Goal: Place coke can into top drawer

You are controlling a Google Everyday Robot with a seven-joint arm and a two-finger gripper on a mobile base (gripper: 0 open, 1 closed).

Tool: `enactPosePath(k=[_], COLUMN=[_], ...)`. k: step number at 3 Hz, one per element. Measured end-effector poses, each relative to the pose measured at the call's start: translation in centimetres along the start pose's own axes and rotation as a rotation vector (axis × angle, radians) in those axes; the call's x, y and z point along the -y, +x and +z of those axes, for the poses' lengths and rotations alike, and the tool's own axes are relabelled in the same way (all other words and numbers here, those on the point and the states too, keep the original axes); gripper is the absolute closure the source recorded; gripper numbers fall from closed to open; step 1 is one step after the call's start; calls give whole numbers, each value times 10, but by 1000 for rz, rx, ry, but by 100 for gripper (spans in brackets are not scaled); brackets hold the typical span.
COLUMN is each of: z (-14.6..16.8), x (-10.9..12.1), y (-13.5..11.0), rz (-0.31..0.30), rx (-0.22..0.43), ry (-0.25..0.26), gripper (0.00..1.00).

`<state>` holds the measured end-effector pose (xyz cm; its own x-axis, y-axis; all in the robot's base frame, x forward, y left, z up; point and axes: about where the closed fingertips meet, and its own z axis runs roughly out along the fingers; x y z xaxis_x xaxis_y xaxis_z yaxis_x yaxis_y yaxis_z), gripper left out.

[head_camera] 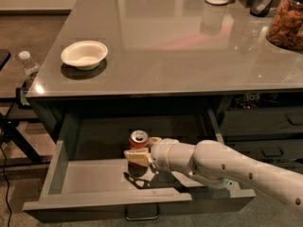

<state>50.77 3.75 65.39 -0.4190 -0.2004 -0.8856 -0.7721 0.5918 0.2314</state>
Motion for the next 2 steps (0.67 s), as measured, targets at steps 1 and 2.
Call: enactPosePath(k=[1, 2], z=[0, 0], x=[0, 0], y=[0, 0], rz=[0, 0], rx=[0, 0], ry=[0, 0], gripper=[0, 0])
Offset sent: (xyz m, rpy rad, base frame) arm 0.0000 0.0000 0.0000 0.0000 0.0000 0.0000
